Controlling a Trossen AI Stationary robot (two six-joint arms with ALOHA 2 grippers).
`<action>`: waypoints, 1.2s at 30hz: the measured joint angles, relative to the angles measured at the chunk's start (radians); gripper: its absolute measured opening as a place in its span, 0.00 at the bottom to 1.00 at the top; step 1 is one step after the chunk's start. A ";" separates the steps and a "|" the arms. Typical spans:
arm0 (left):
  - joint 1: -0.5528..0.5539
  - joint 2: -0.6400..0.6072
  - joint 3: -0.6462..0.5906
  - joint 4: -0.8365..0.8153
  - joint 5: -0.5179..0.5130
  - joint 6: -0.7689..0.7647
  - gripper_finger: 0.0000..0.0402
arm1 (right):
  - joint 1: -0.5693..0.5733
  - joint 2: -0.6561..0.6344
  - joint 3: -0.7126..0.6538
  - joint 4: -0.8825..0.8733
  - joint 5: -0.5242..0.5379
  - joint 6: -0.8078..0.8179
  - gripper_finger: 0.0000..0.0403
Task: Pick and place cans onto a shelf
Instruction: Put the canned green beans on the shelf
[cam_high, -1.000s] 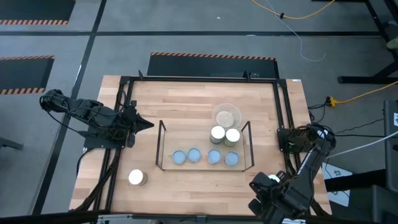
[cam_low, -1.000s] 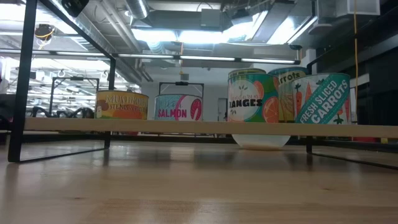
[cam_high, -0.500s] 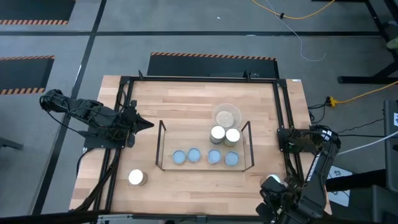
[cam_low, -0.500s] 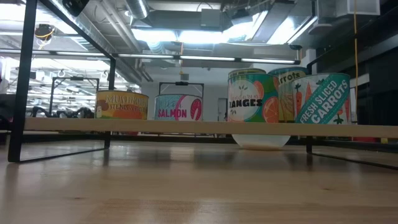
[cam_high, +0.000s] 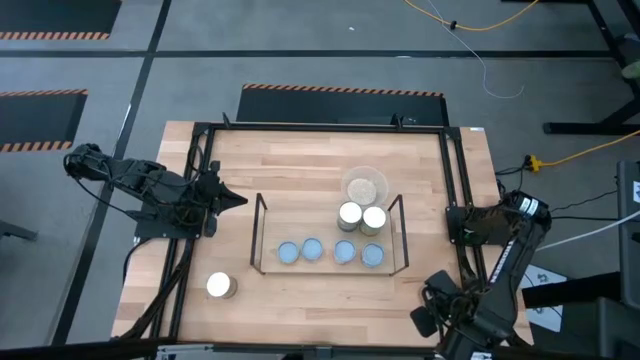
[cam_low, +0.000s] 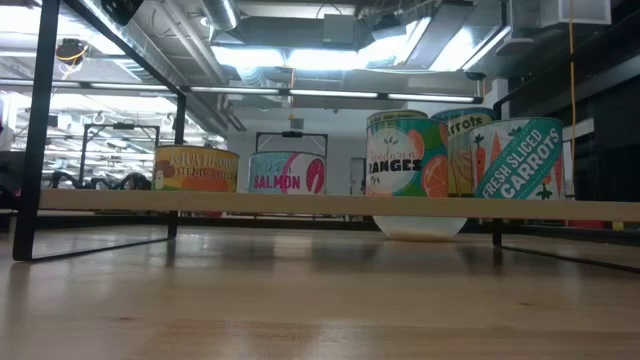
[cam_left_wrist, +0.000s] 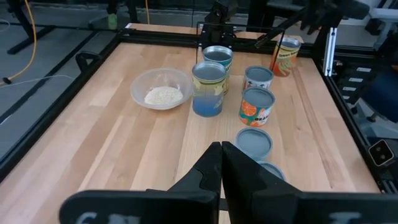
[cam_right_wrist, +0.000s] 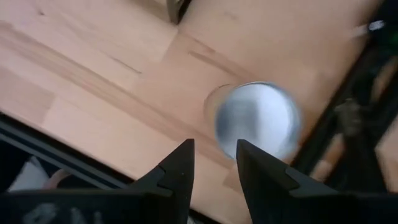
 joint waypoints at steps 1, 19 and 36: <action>0.000 0.000 0.000 0.000 0.000 0.000 0.01 | 0.000 0.000 -0.013 0.026 0.008 0.003 0.31; 0.000 0.000 0.000 0.000 0.000 0.000 0.01 | -0.008 0.000 -0.175 0.183 0.006 0.053 0.31; 0.000 0.000 0.000 0.000 0.000 0.000 0.01 | -0.009 -0.005 -0.245 0.225 -0.019 0.076 0.24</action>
